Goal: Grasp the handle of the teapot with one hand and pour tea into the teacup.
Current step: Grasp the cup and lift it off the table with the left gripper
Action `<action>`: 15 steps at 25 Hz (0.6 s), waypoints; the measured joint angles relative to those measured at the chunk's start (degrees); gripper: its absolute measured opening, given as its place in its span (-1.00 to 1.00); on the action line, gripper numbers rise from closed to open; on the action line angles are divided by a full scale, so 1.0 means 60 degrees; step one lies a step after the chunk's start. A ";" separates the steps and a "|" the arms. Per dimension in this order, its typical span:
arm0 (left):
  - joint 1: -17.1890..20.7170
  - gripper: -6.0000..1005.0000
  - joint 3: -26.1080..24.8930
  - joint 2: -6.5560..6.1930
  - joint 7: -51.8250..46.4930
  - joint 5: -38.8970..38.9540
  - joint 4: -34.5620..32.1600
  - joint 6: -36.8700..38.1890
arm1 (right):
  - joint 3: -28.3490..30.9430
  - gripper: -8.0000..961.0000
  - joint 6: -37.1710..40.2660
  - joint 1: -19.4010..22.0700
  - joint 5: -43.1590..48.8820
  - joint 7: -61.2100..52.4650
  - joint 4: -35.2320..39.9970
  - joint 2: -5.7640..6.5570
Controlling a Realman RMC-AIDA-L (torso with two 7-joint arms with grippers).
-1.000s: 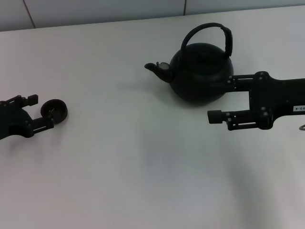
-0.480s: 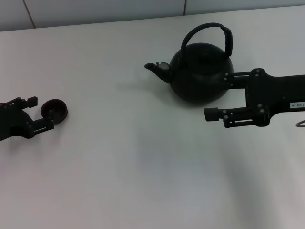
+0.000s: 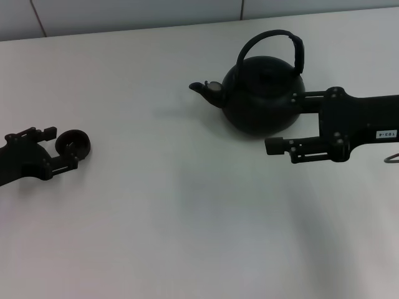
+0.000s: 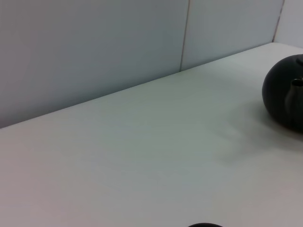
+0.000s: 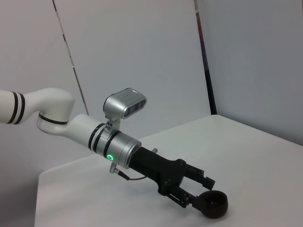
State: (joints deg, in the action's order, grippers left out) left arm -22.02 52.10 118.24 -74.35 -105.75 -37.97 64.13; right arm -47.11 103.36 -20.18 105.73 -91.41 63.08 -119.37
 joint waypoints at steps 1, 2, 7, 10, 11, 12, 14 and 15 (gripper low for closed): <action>-0.0010 0.47 0.0002 0.0000 0.0000 -0.0001 0.0001 -0.0009 | 0.0000 0.50 0.0000 -0.0003 0.0000 0.0000 -0.0009 0.0001; -0.0016 0.47 0.0003 -0.0001 0.0000 -0.0001 0.0001 -0.0013 | 0.0000 0.50 -0.0001 -0.0005 0.0000 0.0000 -0.0014 0.0002; -0.0028 0.46 0.0005 -0.0005 0.0000 -0.0007 0.0001 -0.0031 | 0.0000 0.50 -0.0001 -0.0005 0.0000 0.0001 -0.0018 0.0002; -0.0029 0.46 0.0036 -0.0006 0.0000 -0.0009 0.0001 -0.0032 | 0.0000 0.50 0.0000 -0.0014 0.0000 0.0000 -0.0018 0.0002; -0.0029 0.45 0.0036 -0.0006 0.0000 -0.0009 0.0001 -0.0032 | 0.0000 0.50 0.0001 -0.0020 0.0000 0.0000 -0.0018 0.0002; -0.0028 0.45 0.0110 -0.0006 0.0000 -0.0011 0.0001 -0.0032 | 0.0000 0.50 0.0000 -0.0024 0.0000 0.0000 -0.0017 0.0002; -0.0026 0.45 0.0205 -0.0006 0.0000 -0.0012 0.0001 -0.0061 | 0.0001 0.50 0.0000 -0.0038 0.0000 0.0000 -0.0015 0.0003; -0.0026 0.45 0.0205 -0.0006 0.0000 -0.0012 0.0001 -0.0061 | 0.0000 0.50 0.0000 -0.0042 0.0000 0.0000 -0.0014 0.0002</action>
State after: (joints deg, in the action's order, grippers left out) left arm -22.18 53.33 118.21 -74.35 -105.82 -37.97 63.76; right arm -47.11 103.36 -20.43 105.73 -91.41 63.00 -119.35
